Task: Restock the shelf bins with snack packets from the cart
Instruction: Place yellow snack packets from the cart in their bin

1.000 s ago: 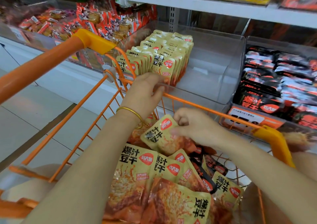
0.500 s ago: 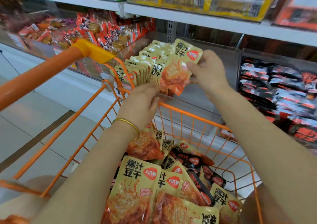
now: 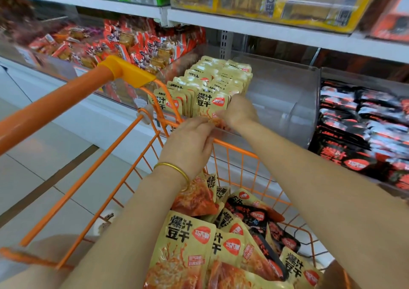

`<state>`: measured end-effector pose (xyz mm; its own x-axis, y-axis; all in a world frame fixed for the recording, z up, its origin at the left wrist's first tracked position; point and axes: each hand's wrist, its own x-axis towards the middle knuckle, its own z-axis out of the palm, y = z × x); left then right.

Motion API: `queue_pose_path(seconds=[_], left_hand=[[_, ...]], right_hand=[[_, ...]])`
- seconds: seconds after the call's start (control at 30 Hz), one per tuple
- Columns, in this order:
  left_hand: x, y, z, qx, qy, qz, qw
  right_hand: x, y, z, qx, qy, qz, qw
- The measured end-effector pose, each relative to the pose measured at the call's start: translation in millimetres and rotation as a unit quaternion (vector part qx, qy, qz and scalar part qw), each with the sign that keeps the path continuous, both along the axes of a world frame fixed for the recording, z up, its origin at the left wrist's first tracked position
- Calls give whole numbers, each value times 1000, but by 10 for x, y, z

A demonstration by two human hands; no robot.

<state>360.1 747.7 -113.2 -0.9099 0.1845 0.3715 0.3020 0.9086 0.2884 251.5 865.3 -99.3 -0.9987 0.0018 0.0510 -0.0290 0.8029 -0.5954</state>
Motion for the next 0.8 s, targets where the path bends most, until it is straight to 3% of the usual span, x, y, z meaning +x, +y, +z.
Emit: queue_pose_path(seconds=[0.1, 0.23, 0.3, 0.37, 0.47, 0.57, 0.67, 0.8], left_hand=[[16, -6, 19, 5, 0, -3, 1000], [26, -8, 75, 26, 7, -17, 999], [21, -7, 80, 18, 13, -30, 999], [30, -3, 74, -2, 9, -42, 999], [59, -10, 59, -12, 5, -51, 999], [73, -73, 91, 42, 20, -34, 998], [75, -156, 148, 110, 42, 3, 993], [91, -184, 129, 99, 37, 6, 994]], right_hand=[[121, 76, 70, -5, 8, -6, 1000], [704, 268, 382, 18, 118, 50, 992], [1046, 358, 443, 7, 73, 132, 989], [1310, 381, 347, 16, -57, 220, 974], [1506, 277, 15, 43, -169, 267, 948], [1570, 136, -242, 50, -167, 241, 955], [1627, -4, -332, 121, -109, 209, 964], [1617, -142, -349, 135, -95, 191, 968]])
